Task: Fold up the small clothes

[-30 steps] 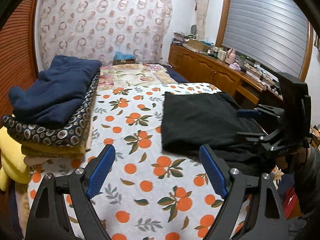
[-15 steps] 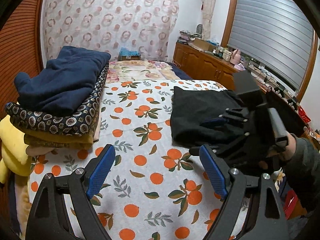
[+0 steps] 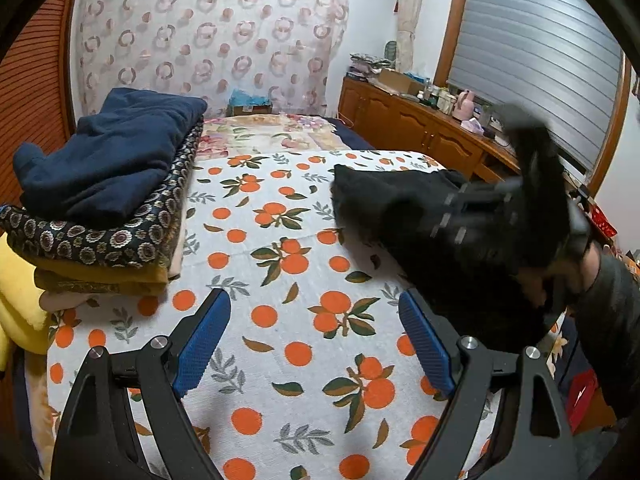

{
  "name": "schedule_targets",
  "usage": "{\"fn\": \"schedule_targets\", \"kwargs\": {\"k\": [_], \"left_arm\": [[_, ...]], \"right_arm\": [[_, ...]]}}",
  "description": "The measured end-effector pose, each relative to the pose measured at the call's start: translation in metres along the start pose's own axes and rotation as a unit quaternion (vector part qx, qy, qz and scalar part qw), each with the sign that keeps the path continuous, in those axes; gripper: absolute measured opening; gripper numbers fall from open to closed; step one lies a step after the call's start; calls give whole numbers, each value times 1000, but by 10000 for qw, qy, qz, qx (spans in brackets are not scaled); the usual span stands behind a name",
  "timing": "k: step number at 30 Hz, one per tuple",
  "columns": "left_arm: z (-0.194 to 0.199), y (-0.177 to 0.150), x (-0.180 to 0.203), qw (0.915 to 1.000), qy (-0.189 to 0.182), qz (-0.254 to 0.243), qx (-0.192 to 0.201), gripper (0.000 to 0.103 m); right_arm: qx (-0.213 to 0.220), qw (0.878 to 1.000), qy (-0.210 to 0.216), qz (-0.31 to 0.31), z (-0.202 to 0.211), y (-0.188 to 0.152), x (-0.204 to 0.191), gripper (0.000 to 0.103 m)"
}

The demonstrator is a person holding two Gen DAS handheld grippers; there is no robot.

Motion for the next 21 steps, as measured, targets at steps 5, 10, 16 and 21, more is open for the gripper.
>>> {"fn": "schedule_targets", "kwargs": {"k": [5,10,16,21], "left_arm": [[-4,-4,10,9999,-74,-84,-65,86],[-5,-5,19,9997,-125,-179,-83,86],[-7,-6,26,9995,-159,-238,-113,86],[-9,-7,29,9994,-173,-251,-153,86]], "right_arm": [[573,9968,-396,-403,55,9,43,13],[817,9891,-878,-852,99,3,100,13],[531,9783,-1297,-1528,96,-28,159,13],[318,9676,-1655,-1881,85,-44,176,26]]}}
Point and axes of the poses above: each gripper's, at about its wrist camera, not at the fingertips, and z roughly against the way its jaws point, x to its right, y to its top, the point moved 7 cm from there along -z, roughly the way its jaws point, and after that the axes turned 8 degrees about y, right-handed, at the moved point
